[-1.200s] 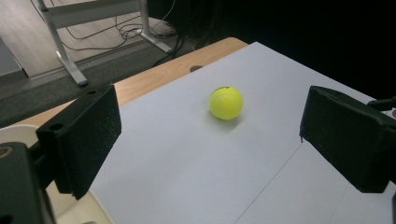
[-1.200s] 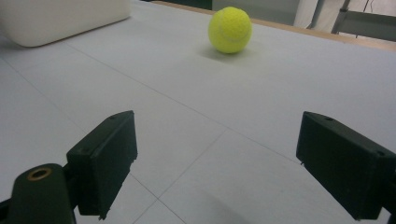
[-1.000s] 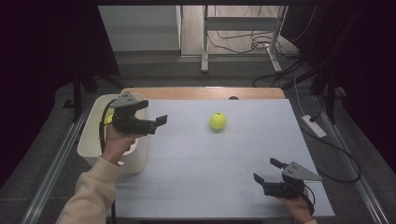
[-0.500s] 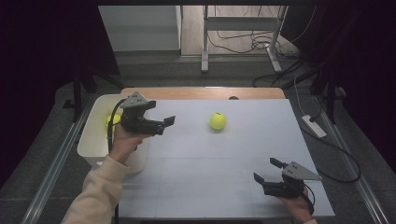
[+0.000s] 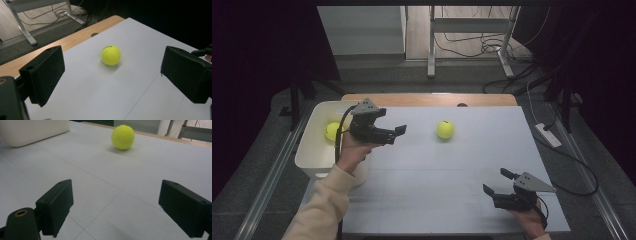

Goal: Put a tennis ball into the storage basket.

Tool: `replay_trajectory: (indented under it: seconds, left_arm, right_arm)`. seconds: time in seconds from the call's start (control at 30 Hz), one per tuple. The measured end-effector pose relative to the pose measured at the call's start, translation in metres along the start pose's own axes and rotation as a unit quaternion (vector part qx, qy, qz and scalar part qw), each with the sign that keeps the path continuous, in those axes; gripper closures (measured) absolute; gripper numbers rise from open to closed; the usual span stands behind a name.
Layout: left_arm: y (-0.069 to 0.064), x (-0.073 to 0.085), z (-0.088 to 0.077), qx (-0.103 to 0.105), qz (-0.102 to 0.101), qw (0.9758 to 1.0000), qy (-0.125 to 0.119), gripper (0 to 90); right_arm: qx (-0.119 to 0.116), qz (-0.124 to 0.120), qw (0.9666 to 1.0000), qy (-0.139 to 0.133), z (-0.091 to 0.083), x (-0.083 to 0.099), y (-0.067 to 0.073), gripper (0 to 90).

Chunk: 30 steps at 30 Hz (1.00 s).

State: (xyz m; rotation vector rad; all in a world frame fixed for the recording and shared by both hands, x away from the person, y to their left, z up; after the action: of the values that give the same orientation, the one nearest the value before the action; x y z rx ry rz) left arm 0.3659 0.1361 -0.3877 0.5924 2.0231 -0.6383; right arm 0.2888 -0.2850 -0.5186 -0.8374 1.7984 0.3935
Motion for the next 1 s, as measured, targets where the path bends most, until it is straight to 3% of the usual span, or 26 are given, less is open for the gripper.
replay_trajectory:
  seconds: [0.57,1.0]
  left_arm:
    - [-0.004,-0.001,0.013,0.013,0.0,0.9999,0.0,5.9]
    - [-0.01,-0.003,0.029,0.015,0.004,0.9997,0.018,6.3]
  right_arm:
    - [-0.004,-0.004,1.0,0.003,0.005,0.0,0.002,12.6]
    - [-0.004,-0.008,1.0,0.002,0.002,0.0,0.003,12.9]
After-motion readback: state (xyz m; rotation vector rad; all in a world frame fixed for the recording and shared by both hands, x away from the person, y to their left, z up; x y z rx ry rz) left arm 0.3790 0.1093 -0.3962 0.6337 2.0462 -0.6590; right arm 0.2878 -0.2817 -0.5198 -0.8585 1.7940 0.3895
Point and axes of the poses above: each handheld gripper's, and its own axes: z roughly forward along the jaws, x roughly out of its underside, y roughly to its left, the point moved 3 cm from there along z, roughly forward along the jaws, and after that the axes turned 7 degrees about -z, right-handed, at the moved point
